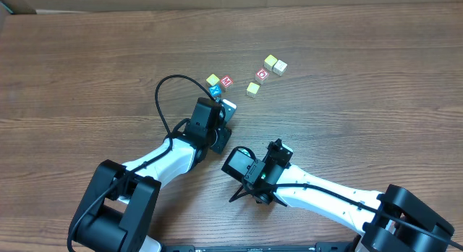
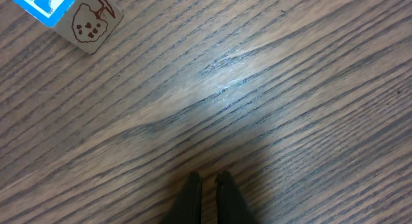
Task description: Flip 3 blocks
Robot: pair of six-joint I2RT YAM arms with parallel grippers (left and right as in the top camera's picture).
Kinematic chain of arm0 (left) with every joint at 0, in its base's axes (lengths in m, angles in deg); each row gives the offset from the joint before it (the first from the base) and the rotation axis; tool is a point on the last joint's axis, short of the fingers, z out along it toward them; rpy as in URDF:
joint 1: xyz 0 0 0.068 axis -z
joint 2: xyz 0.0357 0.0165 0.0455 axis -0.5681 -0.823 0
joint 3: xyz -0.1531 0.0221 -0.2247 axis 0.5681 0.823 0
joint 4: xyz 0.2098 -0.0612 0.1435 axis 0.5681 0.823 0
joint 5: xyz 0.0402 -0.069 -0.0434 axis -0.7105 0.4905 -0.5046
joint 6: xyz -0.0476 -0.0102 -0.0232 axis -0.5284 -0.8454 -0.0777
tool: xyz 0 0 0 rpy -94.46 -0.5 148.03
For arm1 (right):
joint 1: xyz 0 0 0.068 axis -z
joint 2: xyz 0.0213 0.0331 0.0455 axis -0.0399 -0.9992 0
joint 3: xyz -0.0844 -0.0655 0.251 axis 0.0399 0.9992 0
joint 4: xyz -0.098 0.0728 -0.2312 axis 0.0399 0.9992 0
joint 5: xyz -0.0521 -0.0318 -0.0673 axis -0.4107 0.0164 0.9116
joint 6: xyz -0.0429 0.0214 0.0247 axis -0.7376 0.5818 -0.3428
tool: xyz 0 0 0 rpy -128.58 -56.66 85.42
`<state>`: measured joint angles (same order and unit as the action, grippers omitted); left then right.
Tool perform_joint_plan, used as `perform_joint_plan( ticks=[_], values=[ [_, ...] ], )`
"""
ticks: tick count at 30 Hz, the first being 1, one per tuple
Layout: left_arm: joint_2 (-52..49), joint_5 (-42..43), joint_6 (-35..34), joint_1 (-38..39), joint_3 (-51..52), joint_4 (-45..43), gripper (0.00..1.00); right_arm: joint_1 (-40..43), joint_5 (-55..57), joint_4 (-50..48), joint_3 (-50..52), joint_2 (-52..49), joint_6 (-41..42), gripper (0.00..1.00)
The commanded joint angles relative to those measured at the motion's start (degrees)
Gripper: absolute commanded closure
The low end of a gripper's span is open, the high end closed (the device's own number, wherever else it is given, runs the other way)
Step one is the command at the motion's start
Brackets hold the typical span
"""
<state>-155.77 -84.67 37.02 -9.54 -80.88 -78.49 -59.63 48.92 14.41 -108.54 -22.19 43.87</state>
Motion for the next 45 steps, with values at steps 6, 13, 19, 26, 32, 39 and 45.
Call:
perform_joint_plan(
  ticks=[6, 13, 19, 26, 32, 39, 45],
  values=[
    [-0.8, -0.2, -0.6, -0.1, 0.5, 0.0, 0.96, 0.4, 0.3, -0.2, 0.5, -0.3, 0.1, 0.96],
    [-0.1, -0.4, -0.6, -0.1, 0.5, 0.0, 0.96, 0.5, 3.1, 1.8, 0.0, 0.4, 0.5, 0.96],
    [5.6, -3.3, -3.6, -0.1, 0.5, 0.3, 0.96, 0.5, 8.9, 9.3, -2.5, 5.5, 0.5, 0.96],
    [19.9, -10.2, -9.5, -0.1, -0.9, 5.3, 0.96, 0.5, 13.9, 19.5, -5.9, 15.5, -6.3, 0.96],
    [35.9, -17.6, -18.8, 0.1, -7.4, 21.4, 0.96, 0.5, 13.3, 25.6, -11.5, 25.6, -22.3, 0.92],
    [53.1, -17.5, -21.6, 0.1, -18.2, 41.5, 0.96, 0.5, 6.4, 33.6, -22.6, 34.6, -35.9, 0.75],
    [65.1, -17.0, -21.6, 0.1, -28.1, 57.7, 0.96, 0.5, 2.5, 45.0, -34.2, 38.1, -36.7, 0.7]
  ],
)
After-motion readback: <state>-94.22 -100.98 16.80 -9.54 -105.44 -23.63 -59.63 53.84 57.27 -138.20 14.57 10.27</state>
